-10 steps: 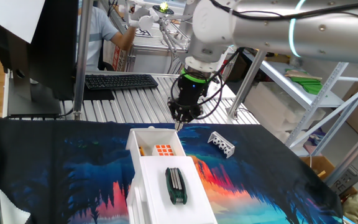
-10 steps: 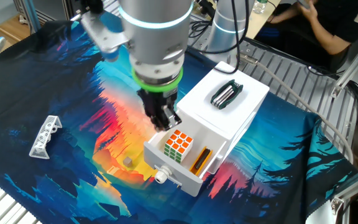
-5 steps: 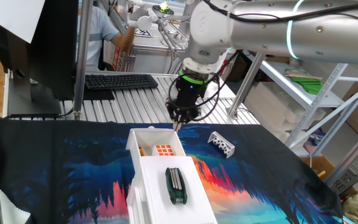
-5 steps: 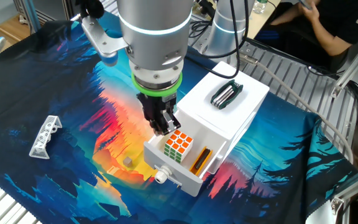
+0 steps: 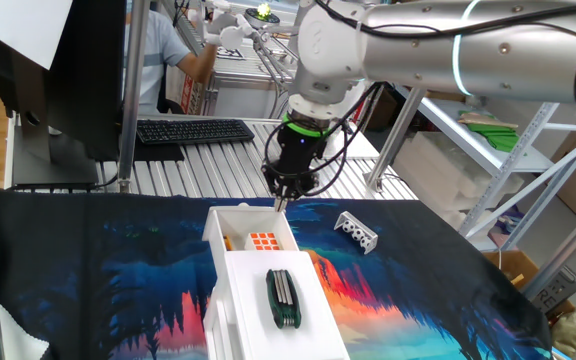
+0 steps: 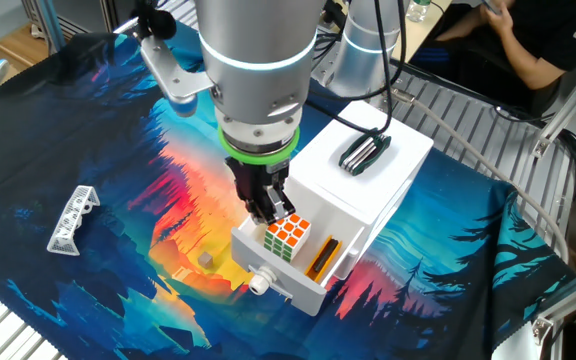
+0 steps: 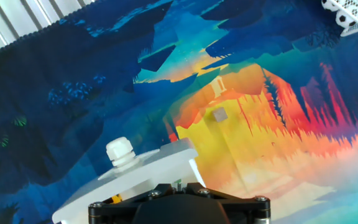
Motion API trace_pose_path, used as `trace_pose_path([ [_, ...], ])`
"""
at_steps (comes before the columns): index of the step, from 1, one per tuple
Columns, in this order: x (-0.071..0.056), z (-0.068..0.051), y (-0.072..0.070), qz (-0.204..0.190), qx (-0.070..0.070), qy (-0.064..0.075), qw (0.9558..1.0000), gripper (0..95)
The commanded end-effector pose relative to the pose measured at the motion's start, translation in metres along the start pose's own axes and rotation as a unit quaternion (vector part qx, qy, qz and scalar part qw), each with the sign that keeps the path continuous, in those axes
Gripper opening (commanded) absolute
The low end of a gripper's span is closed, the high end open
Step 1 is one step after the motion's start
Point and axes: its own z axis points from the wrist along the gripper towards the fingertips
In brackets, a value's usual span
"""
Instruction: Grasp the handle and close the drawer
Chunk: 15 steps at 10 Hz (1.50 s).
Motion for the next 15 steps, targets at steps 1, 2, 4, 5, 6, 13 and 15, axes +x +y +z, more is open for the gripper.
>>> trace_pose_path([
  [1, -0.0009, -0.0001, 0.0014, -0.007, 0.006, 0.013, 0.9999, 0.0],
  [2, -0.0009, -0.0001, 0.0014, -0.012, 0.005, 0.009, 0.9999, 0.0],
  [4, -0.0009, -0.0001, 0.0014, -0.037, -0.004, 0.000, 0.9993, 0.0],
  [5, -0.0009, -0.0001, 0.0014, -0.047, -0.009, 0.002, 0.9988, 0.0],
  [6, -0.0009, -0.0001, 0.0014, -0.061, -0.012, 0.002, 0.9981, 0.0],
  [13, -0.0009, -0.0001, 0.0014, -0.095, -0.010, -0.003, 0.9954, 0.0],
  [15, -0.0009, -0.0001, 0.0014, -0.087, -0.010, -0.002, 0.9961, 0.0],
])
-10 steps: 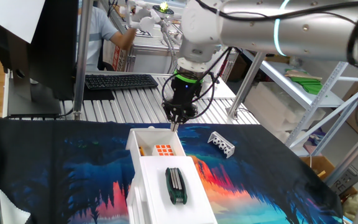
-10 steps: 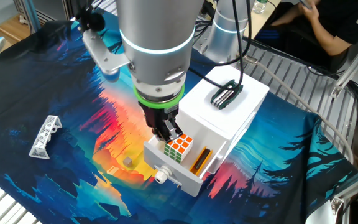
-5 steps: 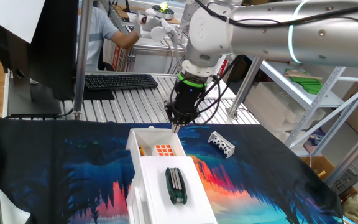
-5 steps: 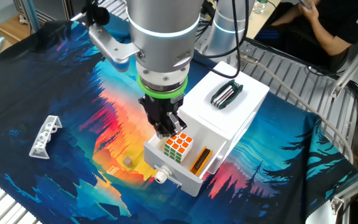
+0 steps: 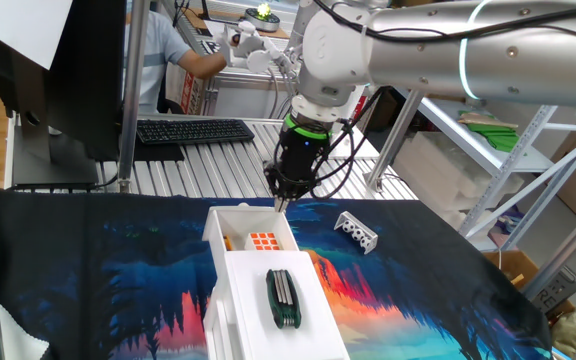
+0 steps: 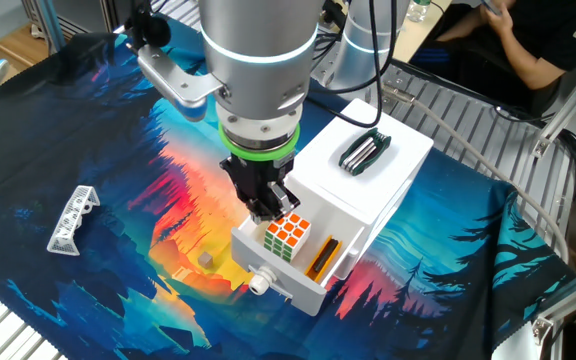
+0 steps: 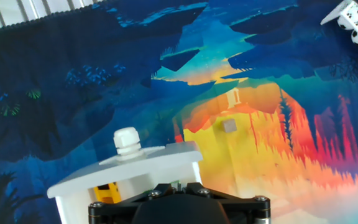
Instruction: Grasp the handle and close the drawer
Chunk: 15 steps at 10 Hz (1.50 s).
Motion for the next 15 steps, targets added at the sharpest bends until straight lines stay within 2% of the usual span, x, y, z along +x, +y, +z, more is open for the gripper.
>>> trace_pose_path([
  [1, -0.001, 0.000, 0.000, 0.008, -0.003, 0.000, 1.0000, 0.0],
  [3, -0.001, 0.000, 0.000, 0.020, 0.000, -0.005, 0.9998, 0.0],
  [5, -0.001, 0.000, 0.000, 0.011, -0.003, -0.019, 0.9998, 0.0],
  [7, -0.001, 0.000, 0.000, 0.008, -0.014, -0.010, 0.9998, 0.0],
  [8, -0.001, 0.000, 0.000, 0.008, -0.015, -0.005, 0.9998, 0.0],
  [10, -0.003, 0.001, 0.002, 0.008, -0.020, -0.009, 0.9997, 0.0],
  [12, -0.008, -0.002, 0.005, 0.010, -0.029, -0.009, 0.9995, 0.0],
  [13, -0.017, -0.008, 0.011, 0.012, -0.031, -0.006, 0.9994, 0.0],
  [15, -0.030, -0.017, 0.022, 0.013, -0.029, -0.003, 0.9995, 0.0],
])
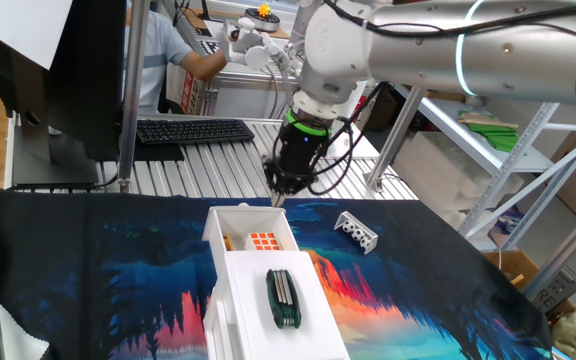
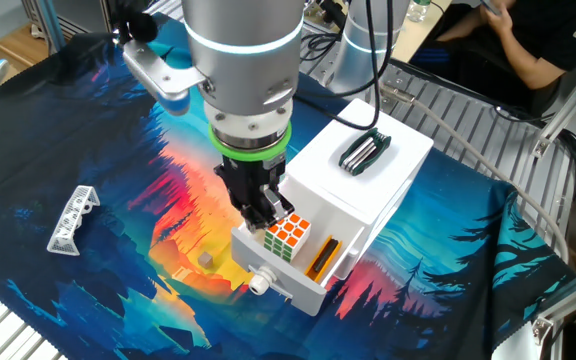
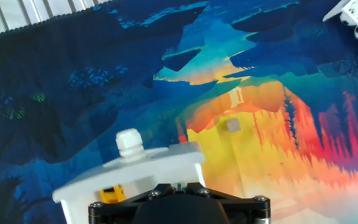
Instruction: Grasp the handle and close the drawer
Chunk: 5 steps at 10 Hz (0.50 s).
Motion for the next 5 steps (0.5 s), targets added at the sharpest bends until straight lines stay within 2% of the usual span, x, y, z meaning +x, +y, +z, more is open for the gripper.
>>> trace_pose_path([
  [1, -0.016, -0.004, 0.014, 0.001, 0.007, 0.013, 0.9999, 0.0],
  [5, -0.027, 0.007, 0.028, 0.005, 0.013, 0.008, 0.9999, 0.0],
])
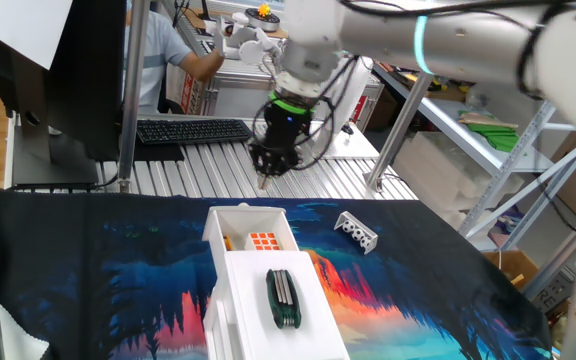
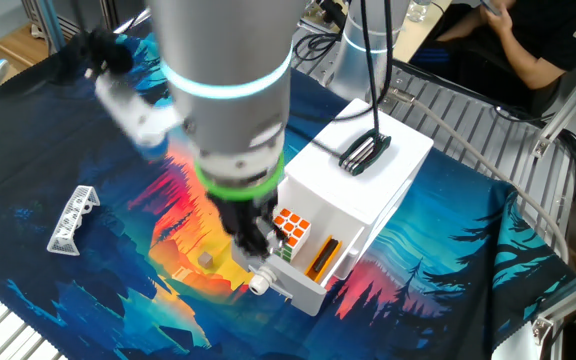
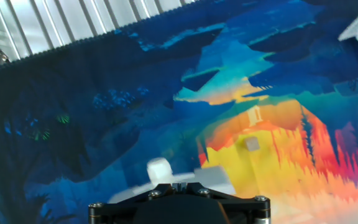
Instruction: Grasp the handle and close the drawer
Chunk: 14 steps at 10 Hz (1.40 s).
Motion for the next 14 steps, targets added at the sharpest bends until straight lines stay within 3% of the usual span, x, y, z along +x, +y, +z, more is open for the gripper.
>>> trace_pose_path([
  [1, 0.003, 0.004, -0.001, 0.004, 0.011, -0.014, 0.9998, 0.0],
  [2, 0.002, 0.007, 0.001, 0.003, 0.020, -0.020, 0.9996, 0.0],
  [6, -0.005, 0.012, 0.007, 0.019, -0.004, -0.008, 0.9998, 0.0],
  [9, -0.010, 0.015, 0.017, 0.050, 0.000, -0.005, 0.9987, 0.0],
  [10, -0.012, 0.016, 0.020, 0.050, 0.000, -0.005, 0.9987, 19.0],
  [14, -0.009, 0.016, 0.031, 0.040, -0.001, -0.005, 0.9992, 19.0],
])
